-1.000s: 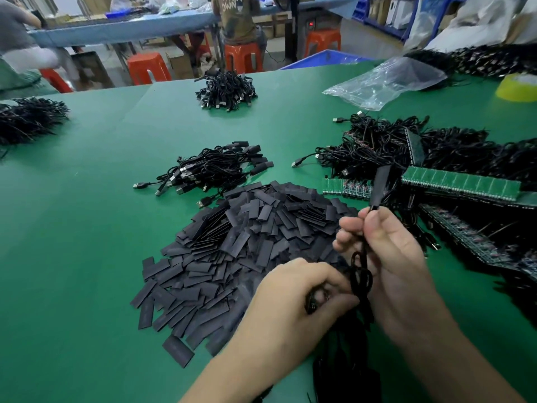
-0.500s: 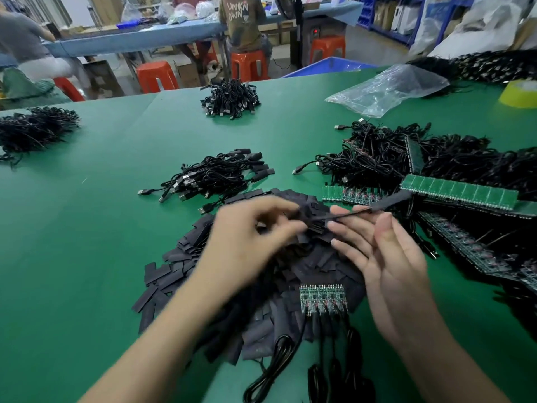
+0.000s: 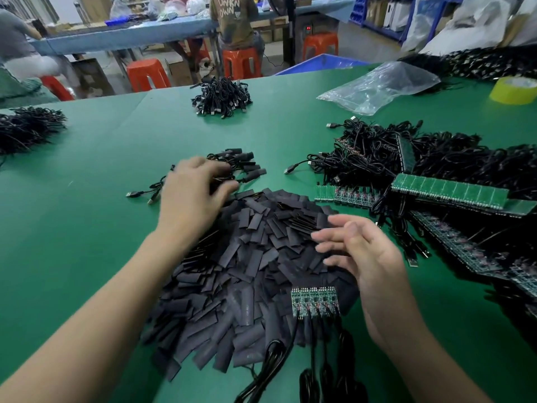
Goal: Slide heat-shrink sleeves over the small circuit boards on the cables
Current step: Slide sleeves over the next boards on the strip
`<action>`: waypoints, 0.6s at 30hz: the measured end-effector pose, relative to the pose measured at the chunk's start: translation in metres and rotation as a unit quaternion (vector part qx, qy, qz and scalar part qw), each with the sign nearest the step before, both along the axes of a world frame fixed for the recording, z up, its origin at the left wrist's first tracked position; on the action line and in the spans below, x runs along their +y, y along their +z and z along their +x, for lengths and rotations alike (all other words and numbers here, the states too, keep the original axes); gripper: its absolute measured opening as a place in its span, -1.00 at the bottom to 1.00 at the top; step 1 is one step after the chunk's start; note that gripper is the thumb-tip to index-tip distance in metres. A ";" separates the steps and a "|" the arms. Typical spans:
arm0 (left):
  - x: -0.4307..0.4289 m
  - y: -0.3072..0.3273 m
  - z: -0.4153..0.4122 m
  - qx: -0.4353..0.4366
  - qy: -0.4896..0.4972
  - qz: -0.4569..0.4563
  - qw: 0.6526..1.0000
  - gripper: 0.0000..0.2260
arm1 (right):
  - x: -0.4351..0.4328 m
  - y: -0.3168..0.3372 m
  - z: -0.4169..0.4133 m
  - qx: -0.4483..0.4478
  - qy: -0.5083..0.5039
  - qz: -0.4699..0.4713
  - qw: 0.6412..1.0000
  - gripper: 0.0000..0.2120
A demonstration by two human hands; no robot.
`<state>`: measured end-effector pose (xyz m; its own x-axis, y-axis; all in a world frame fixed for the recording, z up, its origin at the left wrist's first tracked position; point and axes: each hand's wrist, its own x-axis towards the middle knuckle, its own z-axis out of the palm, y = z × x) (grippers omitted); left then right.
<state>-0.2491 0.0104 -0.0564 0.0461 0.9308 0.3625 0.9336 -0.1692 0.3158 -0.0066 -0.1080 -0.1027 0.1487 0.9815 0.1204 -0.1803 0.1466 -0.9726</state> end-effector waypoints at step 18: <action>-0.147 -0.049 0.052 -0.384 -0.140 -0.191 0.893 -0.78 | 0.001 -0.011 0.007 -0.271 0.106 0.027 0.956 -0.79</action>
<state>-0.1968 -0.1367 -0.1054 0.1701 0.9844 0.0456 0.3563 -0.1046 0.9285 0.0000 -0.1070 -0.1139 -0.1525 0.9727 0.1751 0.3175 0.2160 -0.9233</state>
